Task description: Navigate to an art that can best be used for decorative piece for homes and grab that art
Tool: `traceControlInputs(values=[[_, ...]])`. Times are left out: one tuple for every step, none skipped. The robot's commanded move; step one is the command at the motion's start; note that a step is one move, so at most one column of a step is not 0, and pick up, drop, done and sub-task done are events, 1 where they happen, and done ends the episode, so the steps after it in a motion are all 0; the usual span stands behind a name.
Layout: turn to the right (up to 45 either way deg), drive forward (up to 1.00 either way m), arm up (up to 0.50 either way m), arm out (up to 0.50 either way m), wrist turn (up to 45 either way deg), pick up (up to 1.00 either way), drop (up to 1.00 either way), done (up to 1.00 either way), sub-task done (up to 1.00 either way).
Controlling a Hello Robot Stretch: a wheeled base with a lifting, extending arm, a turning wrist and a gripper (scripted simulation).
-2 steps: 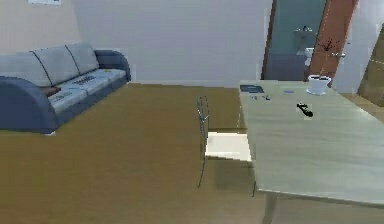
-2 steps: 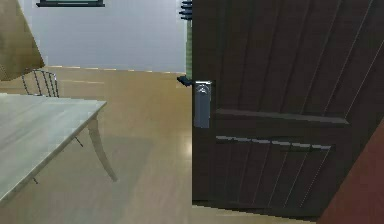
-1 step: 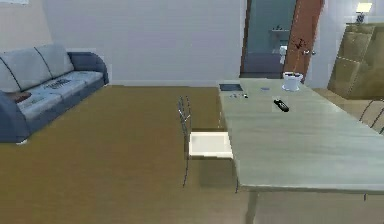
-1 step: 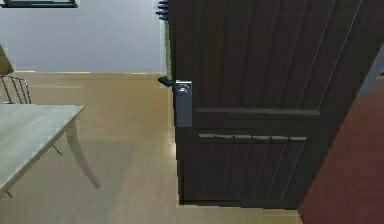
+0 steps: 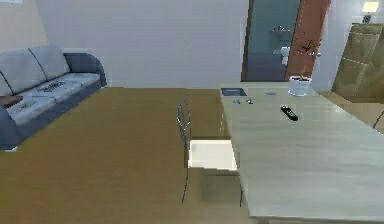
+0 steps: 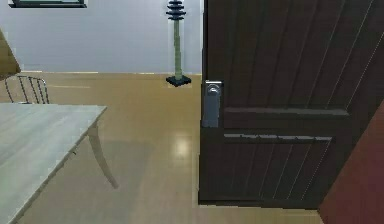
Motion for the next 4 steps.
traceControlInputs(values=[[-45.0,0.00,0.00,0.00,0.0,0.00,0.00,0.00,0.00],[-6.0,0.00,0.00,0.00,0.0,0.00,0.00,0.00,0.00],[0.0,0.60,0.00,0.00,0.0,0.00,0.00,0.00,0.00],[-45.0,0.00,0.00,0.00,0.0,0.00,0.00,0.00,0.00]])
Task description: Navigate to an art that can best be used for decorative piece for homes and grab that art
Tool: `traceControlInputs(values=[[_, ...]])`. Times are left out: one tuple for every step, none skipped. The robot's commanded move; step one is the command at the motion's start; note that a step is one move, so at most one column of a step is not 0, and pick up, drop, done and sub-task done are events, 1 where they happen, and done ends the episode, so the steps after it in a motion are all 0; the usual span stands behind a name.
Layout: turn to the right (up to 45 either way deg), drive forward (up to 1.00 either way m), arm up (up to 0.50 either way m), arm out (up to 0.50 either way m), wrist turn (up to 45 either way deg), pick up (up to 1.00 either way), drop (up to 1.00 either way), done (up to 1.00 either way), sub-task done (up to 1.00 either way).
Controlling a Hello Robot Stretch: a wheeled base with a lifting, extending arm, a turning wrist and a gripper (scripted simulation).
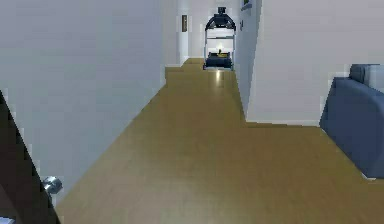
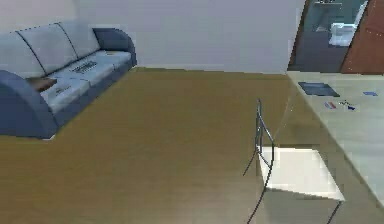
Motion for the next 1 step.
traceControlInputs(values=[[0.0,1.00,0.00,0.00,0.0,0.00,0.00,0.00,0.00]])
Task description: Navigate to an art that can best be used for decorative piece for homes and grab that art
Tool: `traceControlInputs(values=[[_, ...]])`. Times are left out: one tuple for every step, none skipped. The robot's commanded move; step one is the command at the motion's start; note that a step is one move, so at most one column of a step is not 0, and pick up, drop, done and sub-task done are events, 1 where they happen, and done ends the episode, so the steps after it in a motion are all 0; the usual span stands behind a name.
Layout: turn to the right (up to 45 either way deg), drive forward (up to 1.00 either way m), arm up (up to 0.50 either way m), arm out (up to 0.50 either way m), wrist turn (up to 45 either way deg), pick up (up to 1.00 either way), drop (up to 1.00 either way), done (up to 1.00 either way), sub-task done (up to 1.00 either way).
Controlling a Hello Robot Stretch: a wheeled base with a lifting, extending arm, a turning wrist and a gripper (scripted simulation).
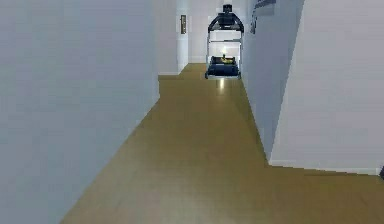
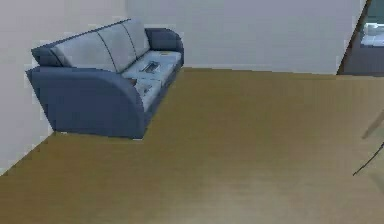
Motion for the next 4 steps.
traceControlInputs(values=[[0.0,1.00,0.00,0.00,0.0,0.00,0.00,0.00,0.00],[0.0,1.00,0.00,0.00,0.0,0.00,0.00,0.00,0.00],[0.0,1.00,0.00,0.00,0.0,0.00,0.00,0.00,0.00],[0.0,1.00,0.00,0.00,0.0,0.00,0.00,0.00,0.00]])
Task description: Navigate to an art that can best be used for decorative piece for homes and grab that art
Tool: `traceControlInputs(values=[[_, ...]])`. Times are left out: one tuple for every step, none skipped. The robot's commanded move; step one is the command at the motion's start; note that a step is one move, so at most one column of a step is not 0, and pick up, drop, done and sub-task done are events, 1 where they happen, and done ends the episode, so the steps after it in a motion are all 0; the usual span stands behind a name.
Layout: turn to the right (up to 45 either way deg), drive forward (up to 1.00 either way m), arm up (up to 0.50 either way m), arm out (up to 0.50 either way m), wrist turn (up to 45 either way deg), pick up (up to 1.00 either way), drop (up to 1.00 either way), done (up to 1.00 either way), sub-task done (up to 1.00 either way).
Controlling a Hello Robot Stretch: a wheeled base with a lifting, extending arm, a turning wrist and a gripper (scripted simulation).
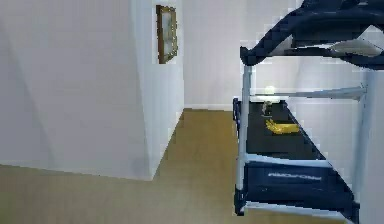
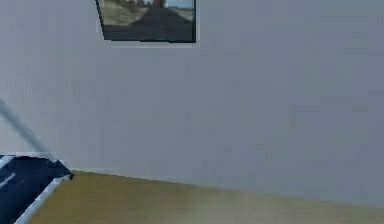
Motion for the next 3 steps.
traceControlInputs(values=[[0.0,1.00,0.00,0.00,0.0,0.00,0.00,0.00,0.00],[-15.0,0.00,0.00,0.00,0.0,0.00,0.00,0.00,0.00],[0.0,0.15,0.00,0.00,0.0,0.00,0.00,0.00,0.00]])
